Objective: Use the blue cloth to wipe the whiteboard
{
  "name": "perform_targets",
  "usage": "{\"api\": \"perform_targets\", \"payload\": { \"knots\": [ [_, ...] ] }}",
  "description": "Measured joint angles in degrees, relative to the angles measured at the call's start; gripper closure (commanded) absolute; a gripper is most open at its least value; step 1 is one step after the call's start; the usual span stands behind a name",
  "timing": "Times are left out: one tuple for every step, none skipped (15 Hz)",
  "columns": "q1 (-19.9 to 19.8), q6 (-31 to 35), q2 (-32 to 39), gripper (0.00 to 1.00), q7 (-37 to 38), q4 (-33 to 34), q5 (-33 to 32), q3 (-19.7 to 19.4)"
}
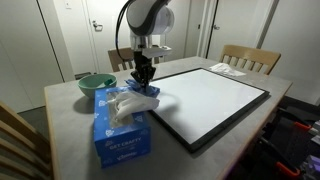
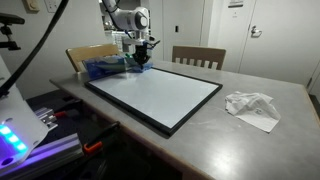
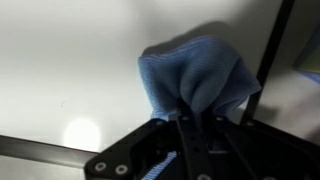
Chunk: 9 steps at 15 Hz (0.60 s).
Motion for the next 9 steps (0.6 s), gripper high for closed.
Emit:
{"api": "perform_targets", "payload": {
  "knots": [
    [-0.37, 2.08, 0.18, 0.97, 0.51, 0.0, 1.33, 0.0],
    [-0.67, 3.78, 0.37, 0.97, 0.81, 0.0, 2.56, 0.01],
    [-0.86, 4.98, 0.52, 0.97, 0.97, 0.0, 3.5, 0.01],
    [-0.96, 5.51, 0.61, 0.97, 1.02, 0.0, 4.19, 0.02],
    [-1.02, 5.67, 0.64, 0.97, 1.02, 0.0, 4.69, 0.02],
    [-1.05, 5.76, 0.65, 0.97, 1.02, 0.0, 4.99, 0.02],
    [-1.05, 5.87, 0.65, 0.97, 1.02, -0.01, 5.24, 0.03],
    [-1.04, 6.03, 0.66, 0.97, 1.02, -0.03, 5.43, 0.04],
    [-1.04, 6.1, 0.66, 0.97, 1.08, -0.05, 5.46, 0.04]
  ]
}}
